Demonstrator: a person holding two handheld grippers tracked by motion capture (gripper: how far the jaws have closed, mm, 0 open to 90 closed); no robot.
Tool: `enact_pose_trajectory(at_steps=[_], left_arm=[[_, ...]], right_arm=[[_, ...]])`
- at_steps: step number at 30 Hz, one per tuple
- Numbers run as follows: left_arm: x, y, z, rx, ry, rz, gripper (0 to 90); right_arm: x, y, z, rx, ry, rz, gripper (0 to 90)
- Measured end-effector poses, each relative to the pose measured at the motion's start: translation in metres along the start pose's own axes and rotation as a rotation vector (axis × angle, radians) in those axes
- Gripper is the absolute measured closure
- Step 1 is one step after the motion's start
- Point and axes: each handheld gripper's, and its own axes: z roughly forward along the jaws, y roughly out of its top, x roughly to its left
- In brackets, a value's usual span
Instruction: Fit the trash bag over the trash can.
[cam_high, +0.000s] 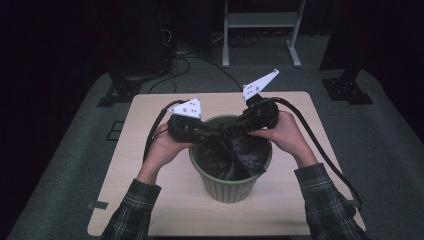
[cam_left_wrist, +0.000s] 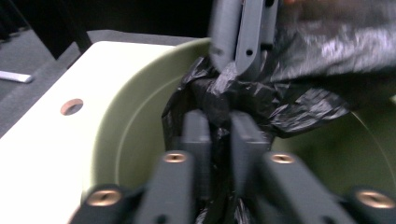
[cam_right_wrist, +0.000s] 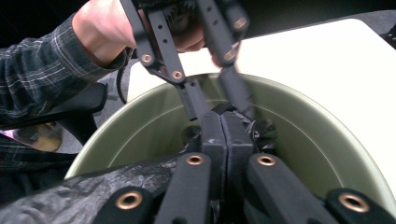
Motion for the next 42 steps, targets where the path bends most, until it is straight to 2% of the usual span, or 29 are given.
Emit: enact_pose_trajectory(at_steps=[1, 2, 3, 4, 5, 7, 9, 10, 11, 13, 19, 20, 21, 23, 24, 25, 26, 29, 33, 35, 36, 37, 38, 39, 40, 41, 42], left_arm=[[0.000, 0.000, 0.000, 0.000, 0.000, 0.000, 85.4], [0.001, -0.002, -0.002, -0.006, 0.001, -0.006, 85.9], [0.002, -0.003, -0.004, -0.005, 0.008, -0.006, 85.9], [0.004, -0.007, -0.011, -0.015, 0.027, -0.023, 85.9], [0.004, -0.007, -0.011, -0.015, 0.027, -0.023, 85.9], [0.006, -0.011, -0.018, -0.028, 0.038, -0.037, 85.9], [0.006, -0.012, -0.020, -0.031, 0.043, -0.041, 85.9], [0.007, -0.014, -0.023, -0.036, 0.048, -0.047, 85.9], [0.007, -0.014, -0.023, -0.036, 0.048, -0.047, 85.9], [0.008, -0.016, -0.026, -0.047, 0.054, -0.053, 85.9], [0.010, -0.019, -0.030, -0.055, 0.062, -0.063, 85.9], [0.010, -0.019, -0.030, -0.059, 0.060, -0.064, 85.9], [0.010, -0.019, -0.030, -0.058, 0.056, -0.062, 85.9], [0.009, -0.019, -0.027, -0.053, 0.050, -0.063, 85.9], [0.008, -0.018, -0.022, -0.039, 0.040, -0.056, 85.9], [0.008, -0.018, -0.022, -0.039, 0.040, -0.056, 85.9], [0.007, -0.017, -0.019, -0.029, 0.035, -0.052, 85.9], [0.005, -0.015, -0.009, -0.006, 0.015, -0.038, 85.8], [0.001, -0.011, 0.000, 0.009, -0.002, -0.015, 85.4], [-0.002, -0.008, 0.003, 0.012, 0.007, 0.001, 76.9], [-0.004, -0.008, 0.004, 0.011, 0.021, 0.003, 76.9], [-0.005, -0.007, 0.004, 0.012, 0.044, 0.003, 67.4], [-0.005, -0.007, -0.001, -0.002, 0.062, 0.001, 57.7], [-0.005, -0.007, -0.001, -0.002, 0.062, 0.001, 53.9], [-0.005, -0.006, -0.010, -0.030, 0.089, -0.002, 49.0], [-0.005, -0.006, -0.010, -0.030, 0.089, -0.002, 47.2], [-0.004, -0.005, -0.019, -0.045, 0.110, 0.001, 45.5]], right_arm=[[0.000, 0.000, 0.000, 0.000, 0.000, 0.000, 80.1], [0.000, -0.003, -0.006, -0.005, -0.022, 0.016, 69.5], [0.000, -0.003, -0.006, -0.005, -0.022, 0.016, 69.5], [-0.002, -0.008, -0.015, -0.011, -0.043, 0.031, 62.3], [-0.002, -0.008, -0.015, -0.011, -0.043, 0.031, 62.3], [-0.004, -0.018, -0.031, -0.029, -0.070, 0.061, 56.5], [-0.005, -0.022, -0.035, -0.033, -0.075, 0.069, 54.1], [-0.005, -0.030, -0.043, -0.031, -0.097, 0.085, 52.1], [-0.005, -0.030, -0.043, -0.031, -0.097, 0.085, 52.1], [-0.007, -0.042, -0.053, -0.042, -0.095, 0.112, 47.8], [-0.007, -0.056, -0.057, -0.056, -0.075, 0.130, 43.6], [-0.007, -0.058, -0.056, -0.050, -0.070, 0.139, 43.8], [-0.007, -0.059, -0.054, -0.044, -0.064, 0.145, 48.1], [-0.008, -0.060, -0.051, -0.041, -0.054, 0.137, 68.0], [-0.008, -0.058, -0.046, -0.042, -0.041, 0.120, 82.7], [-0.008, -0.058, -0.046, -0.042, -0.041, 0.120, 82.7], [-0.007, -0.054, -0.042, -0.050, -0.040, 0.104, 88.8], [-0.006, -0.048, -0.039, -0.063, -0.027, 0.092, 89.4], [-0.004, -0.029, -0.032, -0.080, -0.026, 0.064, 89.7], [-0.004, -0.024, -0.030, -0.089, -0.031, 0.055, 89.7], [-0.005, -0.020, -0.029, -0.094, -0.036, 0.054, 89.8], [-0.005, -0.017, -0.028, -0.096, -0.045, 0.049, 89.8], [-0.006, -0.011, -0.026, -0.092, -0.056, 0.043, 89.8], [-0.006, -0.010, -0.024, -0.086, -0.061, 0.043, 89.8], [-0.007, -0.009, -0.023, -0.079, -0.066, 0.035, 89.9], [-0.007, -0.009, -0.023, -0.079, -0.066, 0.035, 89.9], [-0.007, -0.009, -0.021, -0.069, -0.067, 0.038, 89.8]])
